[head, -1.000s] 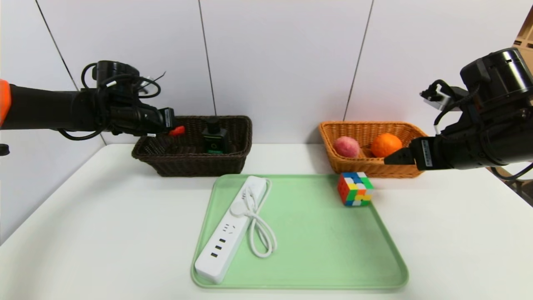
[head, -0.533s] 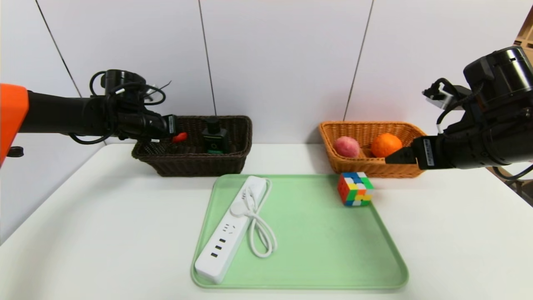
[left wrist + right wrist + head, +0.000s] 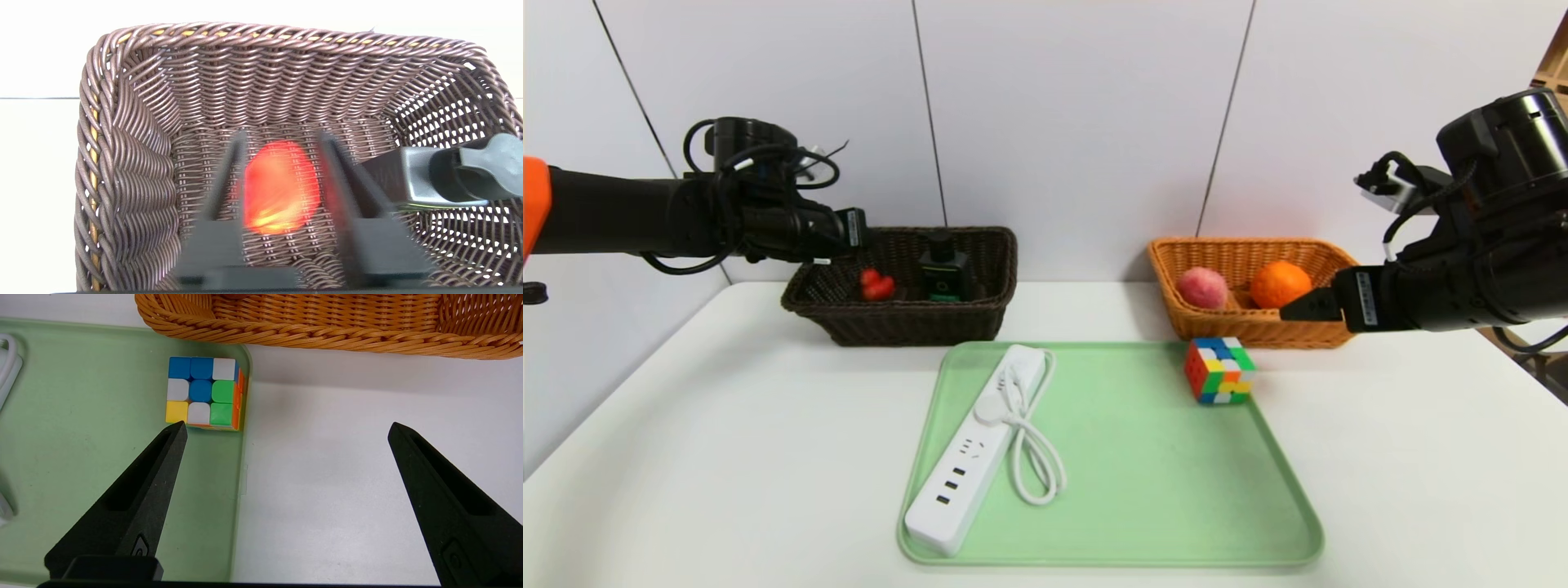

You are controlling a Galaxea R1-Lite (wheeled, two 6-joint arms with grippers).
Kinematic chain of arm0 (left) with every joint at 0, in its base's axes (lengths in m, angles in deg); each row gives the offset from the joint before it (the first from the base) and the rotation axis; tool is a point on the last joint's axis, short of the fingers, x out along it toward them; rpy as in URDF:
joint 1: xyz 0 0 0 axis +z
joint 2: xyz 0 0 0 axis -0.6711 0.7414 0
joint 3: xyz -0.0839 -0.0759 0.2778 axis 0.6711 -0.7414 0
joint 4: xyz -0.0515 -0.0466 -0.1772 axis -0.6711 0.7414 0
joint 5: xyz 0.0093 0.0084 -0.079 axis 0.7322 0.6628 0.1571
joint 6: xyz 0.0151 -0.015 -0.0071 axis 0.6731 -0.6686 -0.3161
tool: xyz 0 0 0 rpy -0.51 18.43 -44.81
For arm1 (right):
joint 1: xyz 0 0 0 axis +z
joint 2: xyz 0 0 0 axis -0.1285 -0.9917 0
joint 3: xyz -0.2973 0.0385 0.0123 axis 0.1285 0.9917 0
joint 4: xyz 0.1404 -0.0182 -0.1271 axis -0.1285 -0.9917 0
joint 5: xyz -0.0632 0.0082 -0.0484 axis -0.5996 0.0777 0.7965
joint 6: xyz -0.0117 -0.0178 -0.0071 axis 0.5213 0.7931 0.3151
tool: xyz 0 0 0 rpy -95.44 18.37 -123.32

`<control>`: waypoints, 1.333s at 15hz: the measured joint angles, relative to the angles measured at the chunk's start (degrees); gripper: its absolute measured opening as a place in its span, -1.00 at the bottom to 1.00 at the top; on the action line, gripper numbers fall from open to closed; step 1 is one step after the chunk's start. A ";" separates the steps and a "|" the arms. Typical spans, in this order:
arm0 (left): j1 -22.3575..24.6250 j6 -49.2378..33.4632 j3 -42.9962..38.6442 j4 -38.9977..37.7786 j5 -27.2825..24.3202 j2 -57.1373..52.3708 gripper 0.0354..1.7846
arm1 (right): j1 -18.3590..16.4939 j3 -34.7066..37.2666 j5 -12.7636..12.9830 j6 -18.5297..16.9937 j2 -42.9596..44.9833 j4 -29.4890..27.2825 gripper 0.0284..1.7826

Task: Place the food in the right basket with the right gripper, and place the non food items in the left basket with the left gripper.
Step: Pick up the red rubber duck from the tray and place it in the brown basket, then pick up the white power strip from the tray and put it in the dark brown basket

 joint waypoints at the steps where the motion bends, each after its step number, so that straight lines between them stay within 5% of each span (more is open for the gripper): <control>1: 0.00 -0.04 -0.02 -0.02 0.00 0.22 -0.05 | 0.00 0.01 0.00 0.00 0.11 -0.06 0.90; 6: -0.06 -0.61 0.33 -0.21 -0.45 -1.23 0.40 | -0.07 0.55 -0.02 -0.22 0.90 -0.28 0.90; 9: -4.30 -2.90 1.16 2.79 -0.66 -9.51 0.57 | -0.73 0.65 -0.09 -0.24 1.01 -0.11 0.90; 12: -16.96 -8.25 1.90 15.01 2.97 -17.16 0.67 | -0.82 0.63 -0.09 -0.46 0.77 0.05 0.90; 16: -36.16 -27.40 2.23 30.96 13.17 -21.31 0.77 | -0.74 0.33 -0.05 -0.60 0.33 0.33 0.90; 20: -45.70 -41.94 2.60 42.24 14.92 -19.52 0.83 | 1.22 -0.16 -0.05 -3.46 -0.20 0.55 0.90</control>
